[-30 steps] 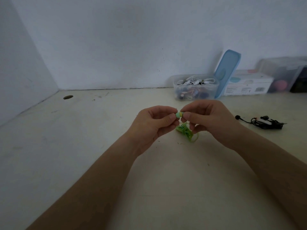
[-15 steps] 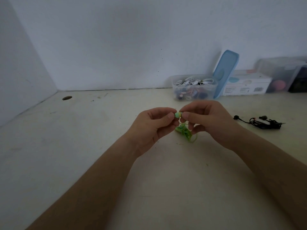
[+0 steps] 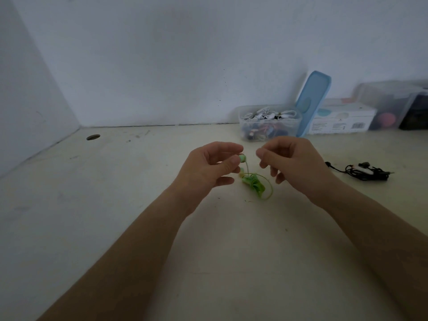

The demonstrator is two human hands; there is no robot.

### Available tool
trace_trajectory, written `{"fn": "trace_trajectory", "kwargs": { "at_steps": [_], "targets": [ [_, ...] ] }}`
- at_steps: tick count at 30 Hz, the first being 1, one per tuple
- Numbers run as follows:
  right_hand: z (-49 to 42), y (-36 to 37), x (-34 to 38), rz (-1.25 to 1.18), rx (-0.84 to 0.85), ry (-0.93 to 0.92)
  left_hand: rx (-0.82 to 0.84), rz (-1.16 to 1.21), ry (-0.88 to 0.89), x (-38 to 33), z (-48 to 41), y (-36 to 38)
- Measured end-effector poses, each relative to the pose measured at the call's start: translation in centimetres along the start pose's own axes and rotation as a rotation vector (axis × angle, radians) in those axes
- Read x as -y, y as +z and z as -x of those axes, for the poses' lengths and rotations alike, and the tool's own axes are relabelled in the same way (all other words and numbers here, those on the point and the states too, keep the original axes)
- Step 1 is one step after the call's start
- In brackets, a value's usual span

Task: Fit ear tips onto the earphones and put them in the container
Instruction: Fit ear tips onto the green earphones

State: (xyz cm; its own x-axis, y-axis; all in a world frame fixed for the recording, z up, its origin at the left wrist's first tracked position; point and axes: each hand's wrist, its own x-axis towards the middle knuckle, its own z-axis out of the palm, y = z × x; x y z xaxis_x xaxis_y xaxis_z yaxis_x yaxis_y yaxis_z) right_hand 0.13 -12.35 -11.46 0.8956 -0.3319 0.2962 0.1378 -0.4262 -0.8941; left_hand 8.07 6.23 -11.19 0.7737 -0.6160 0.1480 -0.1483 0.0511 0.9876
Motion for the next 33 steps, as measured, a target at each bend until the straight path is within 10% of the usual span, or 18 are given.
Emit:
{"fn": "trace_trajectory", "kwargs": {
  "at_steps": [9, 33],
  "targets": [
    [0.2, 1.2, -1.3, 0.65, 0.249, -0.023, -0.09, -0.916, 0.238, 2.1, -1.4, -0.1],
    [-0.3, 1.4, -1.8, 0.085, 0.02, 0.079, -0.135, -0.825, 0.129, 2.4, -3.0, 1.7]
  ]
}}
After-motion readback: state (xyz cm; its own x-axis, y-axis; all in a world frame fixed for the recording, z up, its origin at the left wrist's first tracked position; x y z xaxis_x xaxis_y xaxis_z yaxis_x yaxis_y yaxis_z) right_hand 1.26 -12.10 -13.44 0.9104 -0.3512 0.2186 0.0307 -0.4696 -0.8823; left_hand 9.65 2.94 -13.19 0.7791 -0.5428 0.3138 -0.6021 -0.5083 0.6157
